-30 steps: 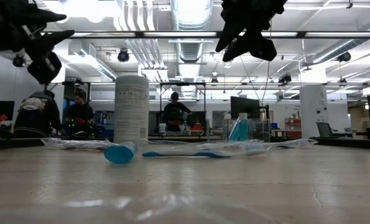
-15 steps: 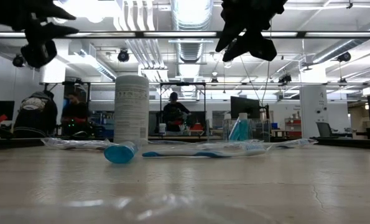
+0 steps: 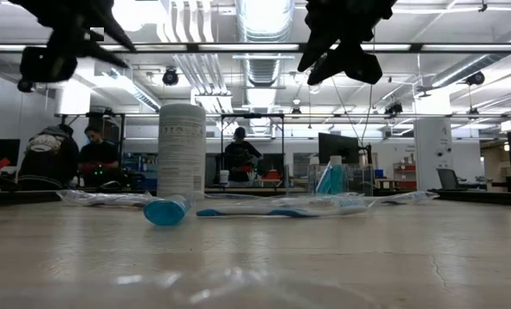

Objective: Pick & Place toothbrushing station
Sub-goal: Put the blue mouthwash into the middle of the transparent organizer

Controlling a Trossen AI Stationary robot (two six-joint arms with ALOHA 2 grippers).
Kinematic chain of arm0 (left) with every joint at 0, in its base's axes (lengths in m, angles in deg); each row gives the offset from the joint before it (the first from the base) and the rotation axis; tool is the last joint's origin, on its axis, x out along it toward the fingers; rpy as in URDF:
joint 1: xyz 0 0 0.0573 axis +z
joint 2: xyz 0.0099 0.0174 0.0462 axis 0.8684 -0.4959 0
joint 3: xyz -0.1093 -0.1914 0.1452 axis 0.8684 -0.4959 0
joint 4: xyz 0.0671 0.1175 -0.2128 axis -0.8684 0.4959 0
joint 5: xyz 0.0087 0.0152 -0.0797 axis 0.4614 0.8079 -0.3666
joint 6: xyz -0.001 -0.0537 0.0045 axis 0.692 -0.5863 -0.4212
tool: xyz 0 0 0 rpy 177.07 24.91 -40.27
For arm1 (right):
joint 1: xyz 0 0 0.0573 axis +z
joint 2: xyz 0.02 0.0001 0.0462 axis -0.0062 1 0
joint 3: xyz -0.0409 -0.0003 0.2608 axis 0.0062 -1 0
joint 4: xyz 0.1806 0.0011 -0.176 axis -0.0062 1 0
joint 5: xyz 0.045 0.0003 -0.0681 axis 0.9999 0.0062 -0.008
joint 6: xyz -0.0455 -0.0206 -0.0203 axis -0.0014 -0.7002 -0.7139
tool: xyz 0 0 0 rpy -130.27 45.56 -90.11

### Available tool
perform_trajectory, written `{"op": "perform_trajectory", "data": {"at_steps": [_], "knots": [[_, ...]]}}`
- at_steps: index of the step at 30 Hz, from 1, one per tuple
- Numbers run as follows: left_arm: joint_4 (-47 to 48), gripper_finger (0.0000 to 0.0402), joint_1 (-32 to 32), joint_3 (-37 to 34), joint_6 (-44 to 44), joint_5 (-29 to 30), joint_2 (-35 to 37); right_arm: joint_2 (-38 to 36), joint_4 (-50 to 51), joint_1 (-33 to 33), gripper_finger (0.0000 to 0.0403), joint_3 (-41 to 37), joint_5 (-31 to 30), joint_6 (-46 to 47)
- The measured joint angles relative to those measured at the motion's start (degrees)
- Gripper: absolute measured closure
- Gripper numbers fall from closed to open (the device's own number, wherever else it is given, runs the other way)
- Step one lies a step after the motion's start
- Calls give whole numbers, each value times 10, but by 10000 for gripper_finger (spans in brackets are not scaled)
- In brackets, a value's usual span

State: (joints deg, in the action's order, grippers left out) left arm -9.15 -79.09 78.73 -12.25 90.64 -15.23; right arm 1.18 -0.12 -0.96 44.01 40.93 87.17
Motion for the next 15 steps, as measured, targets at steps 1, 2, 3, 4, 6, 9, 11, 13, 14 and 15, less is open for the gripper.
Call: {"op": "perform_trajectory", "data": {"at_steps": [1, 2, 3, 4, 6, 9, 11, 13, 14, 15], "knots": [[0, 290, 1, 4, -20, 0, -17, 0, 0, 0, 275, 0, 0, 0], [2, 290, 3, 6, -39, -1, -36, 0, 0, 0, 275, 0, 0, 0], [11, 290, 5, 8, -57, -4, -52, 0, 0, 0, 275, 0, 0, 0], [18, 290, 6, 13, -72, -3, -64, 0, 0, 0, 275, 0, 0, 0], [4, 290, 11, 30, -93, -5, -89, 0, -1, 0, 275, 0, 0, 0], [20, 290, 20, 48, -108, -32, -131, 0, -1, 0, 275, 0, 0, 0], [13, 290, 24, 70, -109, -43, -154, 0, -1, 0, 275, 0, 0, 0], [10, 290, 27, 93, -105, -43, -174, 0, -1, 0, 275, 0, 0, 0], [11, 290, 28, 104, -102, -43, -187, 0, -1, 0, 275, 0, 0, 0], [13, 290, 29, 113, -101, -44, -199, 0, -1, 0, 275, 0, 0, 0]]}}
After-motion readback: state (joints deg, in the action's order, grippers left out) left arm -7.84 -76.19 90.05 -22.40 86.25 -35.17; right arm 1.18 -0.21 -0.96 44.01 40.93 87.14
